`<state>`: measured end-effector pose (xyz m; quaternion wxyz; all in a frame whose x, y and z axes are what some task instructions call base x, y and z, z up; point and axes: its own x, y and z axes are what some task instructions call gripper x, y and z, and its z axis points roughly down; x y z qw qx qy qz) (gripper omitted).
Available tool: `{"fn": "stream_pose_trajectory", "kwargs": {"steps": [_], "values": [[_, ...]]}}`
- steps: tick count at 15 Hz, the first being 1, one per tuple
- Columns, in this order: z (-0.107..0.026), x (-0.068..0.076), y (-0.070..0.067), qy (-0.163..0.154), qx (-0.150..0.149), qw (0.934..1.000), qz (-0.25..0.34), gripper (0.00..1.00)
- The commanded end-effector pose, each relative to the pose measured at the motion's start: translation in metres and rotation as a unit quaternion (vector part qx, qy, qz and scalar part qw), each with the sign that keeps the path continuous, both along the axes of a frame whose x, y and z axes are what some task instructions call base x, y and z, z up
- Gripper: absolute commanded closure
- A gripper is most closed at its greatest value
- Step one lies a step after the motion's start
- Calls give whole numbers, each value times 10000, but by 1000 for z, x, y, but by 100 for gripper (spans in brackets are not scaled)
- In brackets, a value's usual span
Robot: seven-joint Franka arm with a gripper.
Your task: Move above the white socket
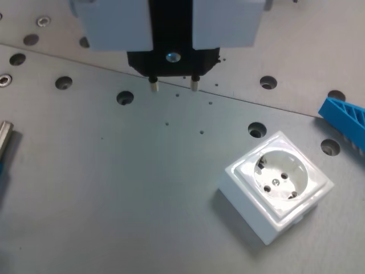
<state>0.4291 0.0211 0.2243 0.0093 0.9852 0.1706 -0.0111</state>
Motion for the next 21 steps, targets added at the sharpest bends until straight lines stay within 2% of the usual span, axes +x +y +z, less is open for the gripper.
{"fn": "stream_pose_trajectory", "kwargs": {"steps": [1, 11, 21], "values": [[-15, -3, 6, -405, 205, 9923, 1150, 100], [-60, -17, 32, -477, 179, 9778, 2032, 100], [-97, -26, 53, -497, 33, 9670, 2499, 100]]}}
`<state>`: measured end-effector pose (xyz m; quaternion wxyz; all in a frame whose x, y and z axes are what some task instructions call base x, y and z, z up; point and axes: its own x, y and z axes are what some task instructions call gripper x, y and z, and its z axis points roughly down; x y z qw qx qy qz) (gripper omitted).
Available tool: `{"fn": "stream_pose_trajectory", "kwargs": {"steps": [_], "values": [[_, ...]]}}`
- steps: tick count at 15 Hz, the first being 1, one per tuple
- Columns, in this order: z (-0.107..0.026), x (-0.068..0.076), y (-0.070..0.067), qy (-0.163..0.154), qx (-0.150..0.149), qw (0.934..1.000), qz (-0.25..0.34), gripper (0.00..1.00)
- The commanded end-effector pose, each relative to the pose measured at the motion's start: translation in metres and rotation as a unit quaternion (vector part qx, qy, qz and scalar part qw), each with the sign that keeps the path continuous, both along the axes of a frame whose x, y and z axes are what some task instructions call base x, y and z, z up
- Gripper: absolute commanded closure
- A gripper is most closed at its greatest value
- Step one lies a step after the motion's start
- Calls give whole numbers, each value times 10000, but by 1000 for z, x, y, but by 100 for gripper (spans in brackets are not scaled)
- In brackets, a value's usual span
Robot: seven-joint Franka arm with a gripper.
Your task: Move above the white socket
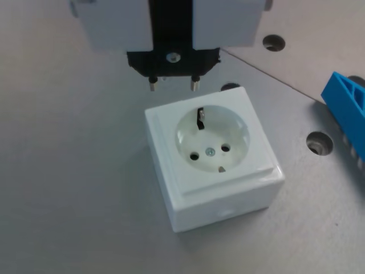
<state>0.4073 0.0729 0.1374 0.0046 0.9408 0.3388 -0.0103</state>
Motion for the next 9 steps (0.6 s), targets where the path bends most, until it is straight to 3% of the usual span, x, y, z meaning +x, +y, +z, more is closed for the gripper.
{"fn": "stream_pose_trajectory", "kwargs": {"steps": [1, 9], "values": [[-12, -5, 3, -521, 51, 9953, 814, 100], [-28, -11, 12, -593, -24, 9948, 824, 100]]}}
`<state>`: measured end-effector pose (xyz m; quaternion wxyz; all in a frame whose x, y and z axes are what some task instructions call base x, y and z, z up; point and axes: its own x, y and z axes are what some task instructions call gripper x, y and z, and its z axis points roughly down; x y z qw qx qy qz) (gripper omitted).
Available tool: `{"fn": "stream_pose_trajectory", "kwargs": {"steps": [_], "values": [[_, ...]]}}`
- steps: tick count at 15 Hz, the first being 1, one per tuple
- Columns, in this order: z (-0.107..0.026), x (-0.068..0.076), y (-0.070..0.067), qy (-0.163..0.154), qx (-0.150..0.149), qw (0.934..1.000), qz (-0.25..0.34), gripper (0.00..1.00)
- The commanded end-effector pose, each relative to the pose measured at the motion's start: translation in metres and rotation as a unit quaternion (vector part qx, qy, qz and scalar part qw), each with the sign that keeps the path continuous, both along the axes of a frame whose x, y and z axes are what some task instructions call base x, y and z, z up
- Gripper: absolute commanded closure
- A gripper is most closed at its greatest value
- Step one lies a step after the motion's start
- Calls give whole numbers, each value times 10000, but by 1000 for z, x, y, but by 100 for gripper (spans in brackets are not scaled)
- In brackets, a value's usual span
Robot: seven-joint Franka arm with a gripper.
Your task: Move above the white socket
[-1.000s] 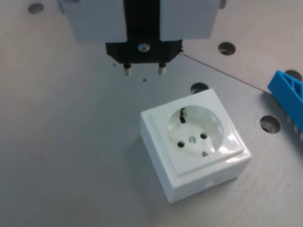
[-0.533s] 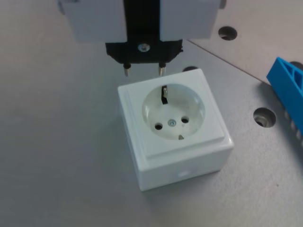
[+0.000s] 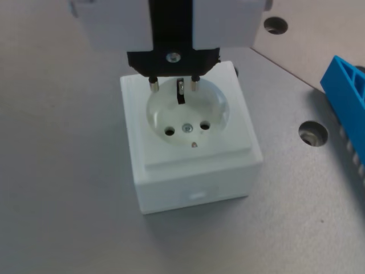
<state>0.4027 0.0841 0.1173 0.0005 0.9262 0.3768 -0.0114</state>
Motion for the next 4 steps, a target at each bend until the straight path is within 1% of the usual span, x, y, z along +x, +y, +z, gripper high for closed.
{"fn": "stream_pose_trajectory", "kwargs": {"steps": [1, 4], "values": [[-9, -6, 2, -624, -44, 9972, 404, 100], [-12, -7, 4, -612, -50, 9975, 361, 100]]}}
